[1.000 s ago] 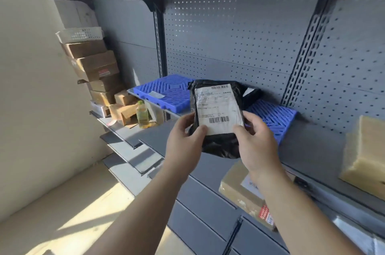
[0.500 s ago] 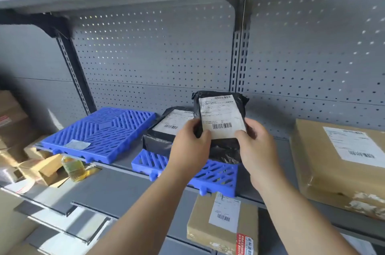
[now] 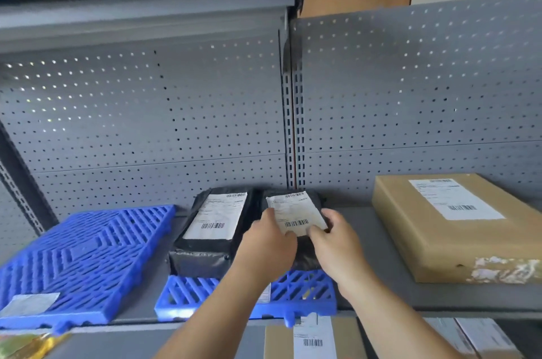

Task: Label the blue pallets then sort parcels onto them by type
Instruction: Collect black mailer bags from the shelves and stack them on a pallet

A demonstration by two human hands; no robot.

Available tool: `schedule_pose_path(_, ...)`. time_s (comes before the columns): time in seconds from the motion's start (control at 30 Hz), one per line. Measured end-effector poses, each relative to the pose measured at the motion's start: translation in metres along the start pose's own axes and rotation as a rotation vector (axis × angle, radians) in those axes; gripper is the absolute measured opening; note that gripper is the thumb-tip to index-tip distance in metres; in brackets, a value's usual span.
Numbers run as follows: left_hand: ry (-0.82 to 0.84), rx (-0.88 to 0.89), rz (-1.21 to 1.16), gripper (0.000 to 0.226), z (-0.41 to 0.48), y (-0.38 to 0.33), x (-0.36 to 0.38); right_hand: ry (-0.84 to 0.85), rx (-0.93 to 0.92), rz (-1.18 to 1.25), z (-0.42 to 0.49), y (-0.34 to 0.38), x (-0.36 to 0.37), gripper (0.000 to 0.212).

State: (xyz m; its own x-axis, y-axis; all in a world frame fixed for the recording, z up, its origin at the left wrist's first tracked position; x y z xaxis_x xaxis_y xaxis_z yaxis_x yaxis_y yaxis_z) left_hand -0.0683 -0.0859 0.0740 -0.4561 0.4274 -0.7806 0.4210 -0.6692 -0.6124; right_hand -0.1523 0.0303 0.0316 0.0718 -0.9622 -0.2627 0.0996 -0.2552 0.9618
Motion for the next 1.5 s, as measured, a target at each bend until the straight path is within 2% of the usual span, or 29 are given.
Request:
schedule_pose_path(0.13,0.09,0.048,0.13,0.046,0.0,0.004,0.001,0.001,0.003,-0.059,-0.005,-0.004,0.011,0.046)
schedule_pose_path(0.23,0.085,0.116,0.226,0.037,0.003,0.005,-0.004,0.003,-0.036,-0.117,-0.008,0.0,0.014,0.023)
schedule_pose_path(0.33,0.066,0.157,0.2,0.04,0.006,0.006,-0.008,-0.047,-0.066,-0.143,-0.011,0.008,0.011,0.015)
schedule_pose_path(0.37,0.044,0.171,0.18,0.044,0.007,0.008,-0.01,-0.079,-0.08,-0.142,-0.012,0.012,0.009,0.019)
schedule_pose_path(0.43,-0.004,0.198,0.109,0.049,0.007,0.011,-0.014,-0.112,-0.089,-0.157,-0.013,0.017,0.004,0.045)
schedule_pose_path(0.47,-0.023,0.216,0.069,0.05,0.006,0.012,-0.016,-0.117,-0.096,-0.157,-0.014,0.02,0.002,0.051)
schedule_pose_path(0.6,-0.086,0.321,0.008,0.05,0.006,0.011,-0.019,-0.155,-0.176,-0.211,-0.019,0.03,-0.008,0.052)
schedule_pose_path(0.8,-0.139,0.41,0.052,0.05,0.002,-0.001,-0.01,-0.283,-0.339,-0.473,-0.031,0.035,-0.036,0.051)
schedule_pose_path(0.9,-0.119,0.43,0.042,0.051,-0.006,-0.014,0.002,-0.368,-0.389,-0.63,-0.04,0.034,-0.059,0.05)
schedule_pose_path(1.0,-0.076,0.466,0.003,0.053,-0.021,-0.032,0.015,-0.442,-0.394,-0.686,-0.052,0.03,-0.085,0.049)
schedule_pose_path(1.17,-0.103,0.562,0.055,0.05,-0.052,-0.074,0.035,-0.529,-0.366,-0.844,-0.066,0.019,-0.142,0.052)
schedule_pose_path(1.5,-0.07,0.771,0.006,0.05,-0.148,-0.211,0.106,-0.635,-0.247,-0.919,-0.1,-0.026,-0.326,0.055)
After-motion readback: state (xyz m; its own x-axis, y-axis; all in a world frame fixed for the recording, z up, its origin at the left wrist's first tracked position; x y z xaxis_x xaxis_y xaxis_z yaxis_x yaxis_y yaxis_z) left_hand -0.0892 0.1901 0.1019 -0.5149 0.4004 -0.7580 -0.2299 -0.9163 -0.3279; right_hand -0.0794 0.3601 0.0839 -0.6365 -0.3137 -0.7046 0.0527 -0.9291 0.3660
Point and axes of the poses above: each hand's wrist, its own z-axis towards the middle knuckle, its own x-axis out of the palm, y = z × x, the point moved 3 cm from there along z, towards the middle knuckle, and after that the axes turned 11 degrees about -y, right-handed, at the moved point
